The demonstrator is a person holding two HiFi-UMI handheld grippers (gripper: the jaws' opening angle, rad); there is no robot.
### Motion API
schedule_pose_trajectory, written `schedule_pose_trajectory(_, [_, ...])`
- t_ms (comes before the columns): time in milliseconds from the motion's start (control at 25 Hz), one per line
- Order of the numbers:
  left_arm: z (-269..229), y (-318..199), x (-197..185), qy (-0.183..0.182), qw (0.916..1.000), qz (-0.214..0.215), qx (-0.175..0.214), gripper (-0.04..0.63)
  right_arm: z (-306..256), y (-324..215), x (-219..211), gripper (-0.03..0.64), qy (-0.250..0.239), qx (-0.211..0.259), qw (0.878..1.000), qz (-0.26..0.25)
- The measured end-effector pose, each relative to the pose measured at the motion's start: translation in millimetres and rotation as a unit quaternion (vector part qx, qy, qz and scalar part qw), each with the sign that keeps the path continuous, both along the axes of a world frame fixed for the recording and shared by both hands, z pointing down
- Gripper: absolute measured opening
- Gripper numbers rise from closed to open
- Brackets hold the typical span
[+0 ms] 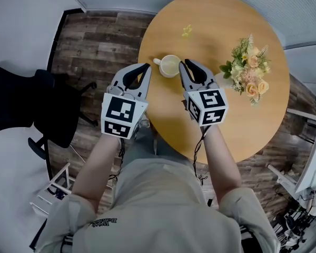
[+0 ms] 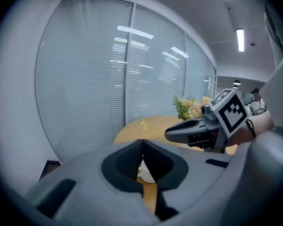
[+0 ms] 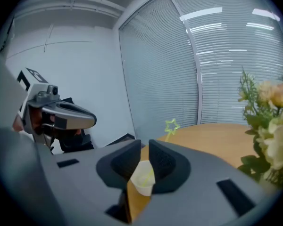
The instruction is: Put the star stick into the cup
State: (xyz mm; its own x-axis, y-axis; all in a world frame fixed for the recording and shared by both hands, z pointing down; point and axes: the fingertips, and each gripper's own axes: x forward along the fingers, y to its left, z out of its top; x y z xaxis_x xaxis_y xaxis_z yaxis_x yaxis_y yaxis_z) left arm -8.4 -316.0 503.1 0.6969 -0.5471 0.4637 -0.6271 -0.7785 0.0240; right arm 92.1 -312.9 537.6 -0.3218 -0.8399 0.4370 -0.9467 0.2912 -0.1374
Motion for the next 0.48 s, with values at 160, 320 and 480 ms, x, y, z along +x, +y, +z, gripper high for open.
schedule_pose_trajectory(160, [-31,7,-5,0.007,0.9996,-0.002,0.026,0.021,-37,13,1,0.049,-0.004,0.029,1.000,0.006])
schedule_pose_trajectory(320, [-61,12,-5,0.011,0.9985,-0.002,0.053,0.021,-77,24,4,0.049,-0.005,0.063,0.998,0.005])
schedule_pose_trajectory(480, [-98,21,-1,0.030,0.9963,0.003,0.081,0.021,-132,34,9,0.049,-0.004,0.120,0.993,0.005])
